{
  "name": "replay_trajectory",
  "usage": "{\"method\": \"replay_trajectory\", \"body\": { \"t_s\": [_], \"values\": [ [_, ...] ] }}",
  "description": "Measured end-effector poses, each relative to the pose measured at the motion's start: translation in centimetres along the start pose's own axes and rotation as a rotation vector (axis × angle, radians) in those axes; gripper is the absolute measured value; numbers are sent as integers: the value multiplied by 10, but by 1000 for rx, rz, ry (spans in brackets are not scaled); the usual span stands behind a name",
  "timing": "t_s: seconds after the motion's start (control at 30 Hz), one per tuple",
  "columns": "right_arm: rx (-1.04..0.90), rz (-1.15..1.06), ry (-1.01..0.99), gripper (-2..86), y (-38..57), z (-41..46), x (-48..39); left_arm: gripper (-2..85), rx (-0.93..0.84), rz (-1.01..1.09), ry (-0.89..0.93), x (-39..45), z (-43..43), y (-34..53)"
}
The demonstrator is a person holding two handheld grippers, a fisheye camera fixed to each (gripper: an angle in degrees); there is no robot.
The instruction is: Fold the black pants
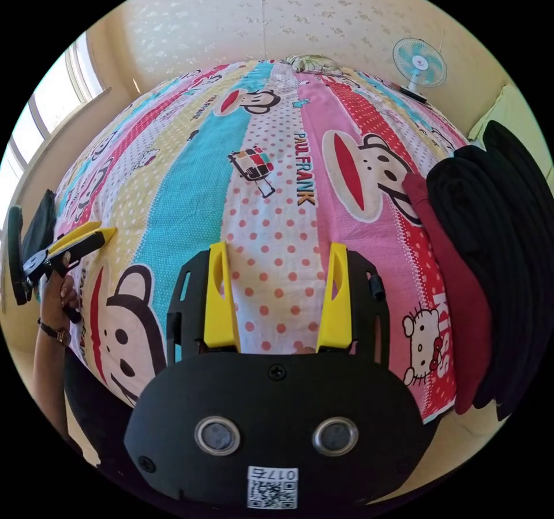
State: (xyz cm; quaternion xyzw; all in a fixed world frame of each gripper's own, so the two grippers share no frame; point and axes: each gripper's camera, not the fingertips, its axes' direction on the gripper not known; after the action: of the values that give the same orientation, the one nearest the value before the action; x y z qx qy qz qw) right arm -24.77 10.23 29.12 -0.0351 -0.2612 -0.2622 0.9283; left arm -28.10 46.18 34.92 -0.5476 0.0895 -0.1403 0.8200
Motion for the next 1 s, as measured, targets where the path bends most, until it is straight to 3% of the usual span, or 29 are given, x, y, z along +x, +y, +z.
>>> {"method": "replay_trajectory", "body": {
  "t_s": [1.0],
  "values": [
    [-40,-41,20,244,-1,8,28,161,20,-9,27,-53,12,-6]
  ]
}}
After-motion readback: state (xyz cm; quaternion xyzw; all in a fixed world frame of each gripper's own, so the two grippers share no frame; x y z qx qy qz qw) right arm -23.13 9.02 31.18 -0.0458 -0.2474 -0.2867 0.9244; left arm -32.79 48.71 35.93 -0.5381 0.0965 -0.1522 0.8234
